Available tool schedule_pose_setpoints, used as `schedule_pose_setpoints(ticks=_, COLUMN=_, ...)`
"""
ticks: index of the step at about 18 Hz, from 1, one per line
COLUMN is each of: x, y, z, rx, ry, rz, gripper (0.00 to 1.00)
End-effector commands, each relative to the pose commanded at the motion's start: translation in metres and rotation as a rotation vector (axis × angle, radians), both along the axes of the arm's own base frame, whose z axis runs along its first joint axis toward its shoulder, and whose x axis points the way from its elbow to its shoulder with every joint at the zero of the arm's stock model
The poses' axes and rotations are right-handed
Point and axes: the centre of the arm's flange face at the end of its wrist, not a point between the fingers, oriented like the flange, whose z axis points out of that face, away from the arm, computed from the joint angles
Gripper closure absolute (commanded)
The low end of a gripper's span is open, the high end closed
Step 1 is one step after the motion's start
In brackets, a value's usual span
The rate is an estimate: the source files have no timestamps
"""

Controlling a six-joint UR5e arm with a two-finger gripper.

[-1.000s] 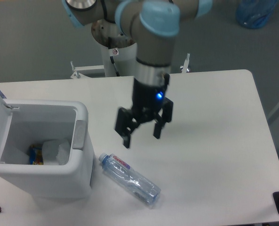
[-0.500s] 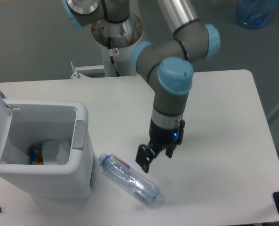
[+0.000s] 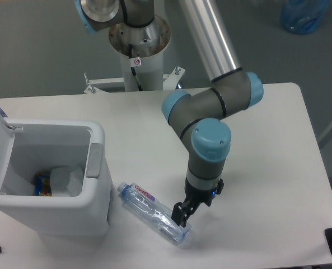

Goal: Place the trash in the trash can
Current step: 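Move the gripper to the clear water bottle and lower onto it, then close the gripper around the bottle's middle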

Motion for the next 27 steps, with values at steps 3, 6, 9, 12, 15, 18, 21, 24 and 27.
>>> schedule_pose_setpoints(ticks=3, x=0.004, y=0.011, z=-0.012, rx=0.004, ry=0.001, rz=-0.005, gripper=0.0)
schedule_pose_setpoints(ticks=6, x=0.004, y=0.016, z=-0.014, rx=0.005, ry=0.002, rz=-0.008, gripper=0.0)
schedule_pose_setpoints(ticks=9, x=0.005, y=0.018, z=-0.024, rx=-0.005, ry=-0.006, rz=-0.011, gripper=0.0)
schedule_pose_setpoints(ticks=12, x=0.004, y=0.02, z=-0.037, rx=-0.016, ry=-0.019, rz=-0.012, gripper=0.0)
schedule_pose_setpoints(ticks=15, x=0.003, y=0.021, z=-0.039, rx=-0.016, ry=-0.019, rz=-0.014, gripper=0.0)
schedule_pose_setpoints(ticks=18, x=0.006, y=0.025, z=-0.046, rx=-0.02, ry=-0.023, rz=-0.021, gripper=0.0)
schedule_pose_setpoints(ticks=21, x=0.008, y=0.027, z=-0.046, rx=-0.021, ry=-0.024, rz=-0.025, gripper=0.0)
schedule_pose_setpoints(ticks=24, x=0.009, y=0.027, z=-0.054, rx=-0.032, ry=-0.029, rz=-0.025, gripper=0.04)
schedule_pose_setpoints(ticks=27, x=0.009, y=0.026, z=-0.049, rx=-0.034, ry=-0.019, rz=-0.022, gripper=0.17)
